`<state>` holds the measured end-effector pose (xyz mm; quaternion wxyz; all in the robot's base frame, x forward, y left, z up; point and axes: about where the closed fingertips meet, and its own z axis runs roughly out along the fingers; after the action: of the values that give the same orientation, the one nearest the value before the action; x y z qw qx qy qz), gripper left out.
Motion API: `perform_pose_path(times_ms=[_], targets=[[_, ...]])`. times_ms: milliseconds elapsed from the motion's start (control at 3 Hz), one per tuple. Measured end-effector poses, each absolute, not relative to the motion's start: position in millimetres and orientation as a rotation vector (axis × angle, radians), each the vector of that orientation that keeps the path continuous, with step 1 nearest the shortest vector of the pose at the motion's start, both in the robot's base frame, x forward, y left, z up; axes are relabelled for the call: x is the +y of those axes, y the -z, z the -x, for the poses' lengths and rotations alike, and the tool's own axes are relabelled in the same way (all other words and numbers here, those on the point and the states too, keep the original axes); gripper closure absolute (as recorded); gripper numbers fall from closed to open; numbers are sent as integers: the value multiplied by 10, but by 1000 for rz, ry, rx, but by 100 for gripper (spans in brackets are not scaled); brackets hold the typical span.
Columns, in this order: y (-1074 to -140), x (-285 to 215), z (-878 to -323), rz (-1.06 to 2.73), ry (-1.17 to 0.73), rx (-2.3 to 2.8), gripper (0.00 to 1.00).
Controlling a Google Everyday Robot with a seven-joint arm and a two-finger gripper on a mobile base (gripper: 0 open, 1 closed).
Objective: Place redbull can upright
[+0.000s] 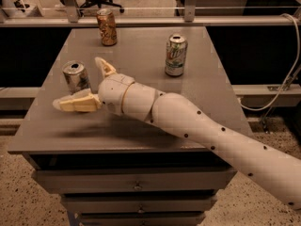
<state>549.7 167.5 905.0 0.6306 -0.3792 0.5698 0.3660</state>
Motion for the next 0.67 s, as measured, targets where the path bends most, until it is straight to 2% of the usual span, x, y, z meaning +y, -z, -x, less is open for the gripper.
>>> perform_pose_path(times_ms=[333, 667], targets=[[-9116, 1361, -5489, 880, -777, 1345, 0], [-9426, 523, -5429, 893, -647, 1417, 0]])
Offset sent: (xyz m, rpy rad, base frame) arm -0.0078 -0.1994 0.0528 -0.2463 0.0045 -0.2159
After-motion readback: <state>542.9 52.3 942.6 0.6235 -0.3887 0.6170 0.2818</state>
